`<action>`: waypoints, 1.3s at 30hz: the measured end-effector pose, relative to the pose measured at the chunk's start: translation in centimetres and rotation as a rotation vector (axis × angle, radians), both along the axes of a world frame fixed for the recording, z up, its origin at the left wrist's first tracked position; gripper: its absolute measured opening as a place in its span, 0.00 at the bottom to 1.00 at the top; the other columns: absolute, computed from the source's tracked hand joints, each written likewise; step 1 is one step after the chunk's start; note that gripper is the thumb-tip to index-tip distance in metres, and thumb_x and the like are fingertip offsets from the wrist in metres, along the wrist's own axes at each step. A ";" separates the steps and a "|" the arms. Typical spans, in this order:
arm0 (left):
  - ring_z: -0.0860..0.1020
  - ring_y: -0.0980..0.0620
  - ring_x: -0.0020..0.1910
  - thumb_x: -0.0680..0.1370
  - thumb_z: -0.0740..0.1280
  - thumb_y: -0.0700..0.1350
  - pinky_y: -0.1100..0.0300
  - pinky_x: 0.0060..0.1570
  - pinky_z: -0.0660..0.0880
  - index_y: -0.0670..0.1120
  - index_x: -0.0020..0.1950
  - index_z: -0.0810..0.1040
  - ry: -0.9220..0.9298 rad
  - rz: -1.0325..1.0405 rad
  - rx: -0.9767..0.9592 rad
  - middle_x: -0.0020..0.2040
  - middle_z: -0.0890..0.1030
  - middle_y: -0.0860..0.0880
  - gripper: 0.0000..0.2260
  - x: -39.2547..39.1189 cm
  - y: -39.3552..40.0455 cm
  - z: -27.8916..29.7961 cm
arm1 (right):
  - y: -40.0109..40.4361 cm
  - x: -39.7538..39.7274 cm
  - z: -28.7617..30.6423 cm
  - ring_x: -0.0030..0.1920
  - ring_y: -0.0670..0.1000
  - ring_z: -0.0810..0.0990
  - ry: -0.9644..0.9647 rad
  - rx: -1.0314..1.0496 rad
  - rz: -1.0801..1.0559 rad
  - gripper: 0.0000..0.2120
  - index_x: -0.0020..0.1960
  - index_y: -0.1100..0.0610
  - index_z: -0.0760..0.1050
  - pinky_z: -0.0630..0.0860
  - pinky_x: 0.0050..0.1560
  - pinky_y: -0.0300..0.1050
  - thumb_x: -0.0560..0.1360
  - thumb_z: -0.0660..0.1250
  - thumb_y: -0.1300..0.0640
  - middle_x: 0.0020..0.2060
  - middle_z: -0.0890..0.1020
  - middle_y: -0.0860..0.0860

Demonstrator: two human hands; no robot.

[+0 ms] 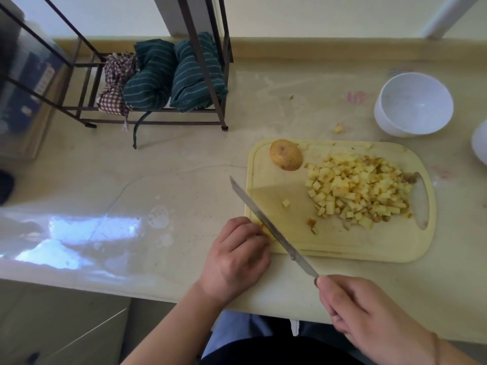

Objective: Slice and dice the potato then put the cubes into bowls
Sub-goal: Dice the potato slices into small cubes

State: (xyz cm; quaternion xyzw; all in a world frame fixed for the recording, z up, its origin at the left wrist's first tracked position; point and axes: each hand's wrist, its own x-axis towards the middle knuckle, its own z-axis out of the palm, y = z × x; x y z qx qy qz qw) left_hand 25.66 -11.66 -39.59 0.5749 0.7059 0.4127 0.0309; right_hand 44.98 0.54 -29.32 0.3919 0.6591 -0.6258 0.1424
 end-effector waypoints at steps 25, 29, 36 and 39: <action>0.82 0.42 0.51 0.74 0.76 0.35 0.52 0.55 0.79 0.37 0.45 0.86 -0.021 0.019 -0.007 0.48 0.85 0.44 0.02 -0.1 0.4 -0.5 | -0.4 0.0 -1.5 0.29 0.46 0.64 -0.048 0.153 0.066 0.40 0.37 0.59 0.62 0.64 0.34 0.48 0.66 0.49 0.19 0.27 0.64 0.49; 0.82 0.43 0.51 0.74 0.77 0.35 0.54 0.56 0.78 0.38 0.46 0.86 -0.047 0.030 -0.004 0.48 0.85 0.45 0.02 -0.2 0.4 -0.6 | -0.3 -0.1 -1.6 0.29 0.47 0.62 -0.051 0.130 0.065 0.39 0.36 0.59 0.61 0.64 0.34 0.48 0.67 0.49 0.20 0.26 0.63 0.48; 0.81 0.42 0.51 0.74 0.78 0.37 0.54 0.57 0.78 0.37 0.46 0.86 -0.060 0.029 -0.003 0.48 0.84 0.44 0.04 -0.2 0.4 -0.5 | -0.4 -0.7 -2.2 0.27 0.45 0.60 -0.038 0.140 0.066 0.34 0.35 0.56 0.61 0.61 0.32 0.46 0.68 0.50 0.23 0.25 0.61 0.47; 0.81 0.42 0.52 0.74 0.78 0.38 0.54 0.57 0.78 0.37 0.46 0.85 -0.057 0.028 -0.022 0.49 0.84 0.44 0.05 -0.3 0.3 -0.6 | -0.4 -0.6 -2.2 0.27 0.44 0.61 -0.029 0.151 0.065 0.34 0.34 0.55 0.62 0.61 0.31 0.43 0.68 0.50 0.22 0.25 0.62 0.47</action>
